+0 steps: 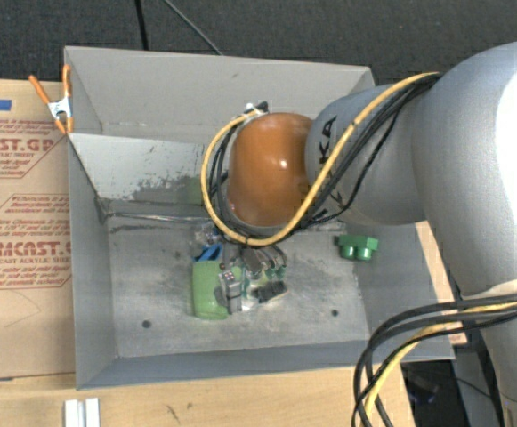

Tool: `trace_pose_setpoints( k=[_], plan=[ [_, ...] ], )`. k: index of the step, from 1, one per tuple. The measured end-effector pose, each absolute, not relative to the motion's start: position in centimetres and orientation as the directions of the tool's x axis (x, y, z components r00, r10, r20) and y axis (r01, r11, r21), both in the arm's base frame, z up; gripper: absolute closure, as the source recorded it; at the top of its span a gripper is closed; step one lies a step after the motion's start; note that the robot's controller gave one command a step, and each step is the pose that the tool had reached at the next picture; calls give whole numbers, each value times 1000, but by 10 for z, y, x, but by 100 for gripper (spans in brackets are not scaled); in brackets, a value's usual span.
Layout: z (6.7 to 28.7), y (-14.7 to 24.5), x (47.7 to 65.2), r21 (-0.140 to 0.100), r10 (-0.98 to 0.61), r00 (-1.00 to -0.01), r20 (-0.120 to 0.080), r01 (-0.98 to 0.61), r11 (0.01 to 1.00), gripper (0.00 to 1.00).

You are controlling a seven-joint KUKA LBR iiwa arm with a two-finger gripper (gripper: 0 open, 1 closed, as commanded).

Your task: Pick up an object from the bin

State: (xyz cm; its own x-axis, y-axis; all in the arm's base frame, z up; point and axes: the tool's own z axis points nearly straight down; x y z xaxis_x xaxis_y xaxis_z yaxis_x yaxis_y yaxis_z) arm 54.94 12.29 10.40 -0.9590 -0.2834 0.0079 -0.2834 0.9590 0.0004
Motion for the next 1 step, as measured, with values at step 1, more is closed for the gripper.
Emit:
trace_pose_setpoints(
  k=[1],
  plan=[
    [79, 99, 528, -3, -429, -903, -20, -429, 903, 0]
  ],
)
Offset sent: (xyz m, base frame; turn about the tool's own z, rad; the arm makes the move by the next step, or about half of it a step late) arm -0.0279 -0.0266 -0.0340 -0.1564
